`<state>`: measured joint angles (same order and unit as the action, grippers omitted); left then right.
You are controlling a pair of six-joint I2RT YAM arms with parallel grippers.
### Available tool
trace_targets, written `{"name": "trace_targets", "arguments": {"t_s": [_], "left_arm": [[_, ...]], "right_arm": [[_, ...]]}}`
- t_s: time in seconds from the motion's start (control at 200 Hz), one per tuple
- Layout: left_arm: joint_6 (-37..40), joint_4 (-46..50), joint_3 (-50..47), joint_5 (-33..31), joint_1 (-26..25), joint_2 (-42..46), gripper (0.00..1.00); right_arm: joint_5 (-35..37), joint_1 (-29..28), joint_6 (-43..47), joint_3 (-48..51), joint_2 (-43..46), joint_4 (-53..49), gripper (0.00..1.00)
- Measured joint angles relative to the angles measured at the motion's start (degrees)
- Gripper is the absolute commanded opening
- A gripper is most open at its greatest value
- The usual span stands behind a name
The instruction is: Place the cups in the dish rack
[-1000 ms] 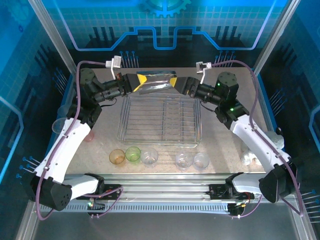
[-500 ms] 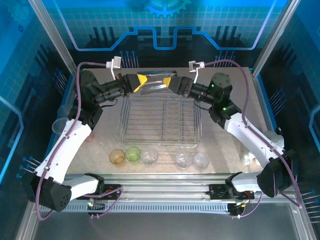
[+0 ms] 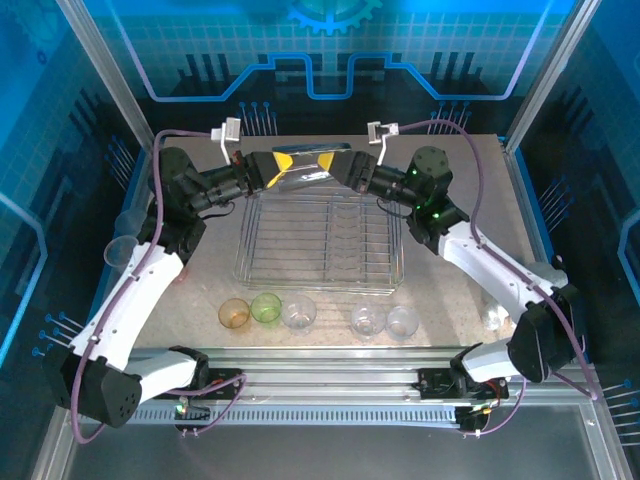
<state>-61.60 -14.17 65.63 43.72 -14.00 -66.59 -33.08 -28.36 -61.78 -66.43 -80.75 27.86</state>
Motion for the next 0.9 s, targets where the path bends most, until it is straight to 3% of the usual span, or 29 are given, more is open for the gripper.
{"name": "trace_targets", "arguments": {"t_s": [0.23,0.435,0.515,0.585,0.665,0.69,0.9], "left_arm": [[0.04,-0.61,-0.22,-0.37,0.00,-0.02,0.00],[0.26,-0.72,-0.22,-0.55,0.33,0.00,0.00],[0.74,-0.68,-0.22,-0.63,0.39,0.02,0.16],[2.14,-0.04,-0.22,-0.79,0.37,0.13,0.54],[3.72,1.68,-0.22,-0.79,-0.04,0.35,0.81],[4.50,2.38,-0.22,-0.83,-0.11,0.52,0.98],[13.46,14.21,-0.15,-6.43,-0.11,3.41,0.99]], "right_arm": [[0.04,-0.35,-1.11,-0.24,-0.59,1.36,0.83],[0.63,-0.35,0.50,-1.90,-0.52,-1.57,0.71],[1.11,-0.33,1.66,-2.75,-0.13,-3.89,0.68],[1.57,-0.35,3.74,-3.63,0.37,-6.47,0.66],[3.06,-0.57,6.84,-4.72,0.61,-10.95,0.64],[3.52,-0.57,7.85,-5.01,0.61,-12.41,0.63],[8.72,-0.57,17.18,-10.14,0.61,-28.39,0.55]]}}
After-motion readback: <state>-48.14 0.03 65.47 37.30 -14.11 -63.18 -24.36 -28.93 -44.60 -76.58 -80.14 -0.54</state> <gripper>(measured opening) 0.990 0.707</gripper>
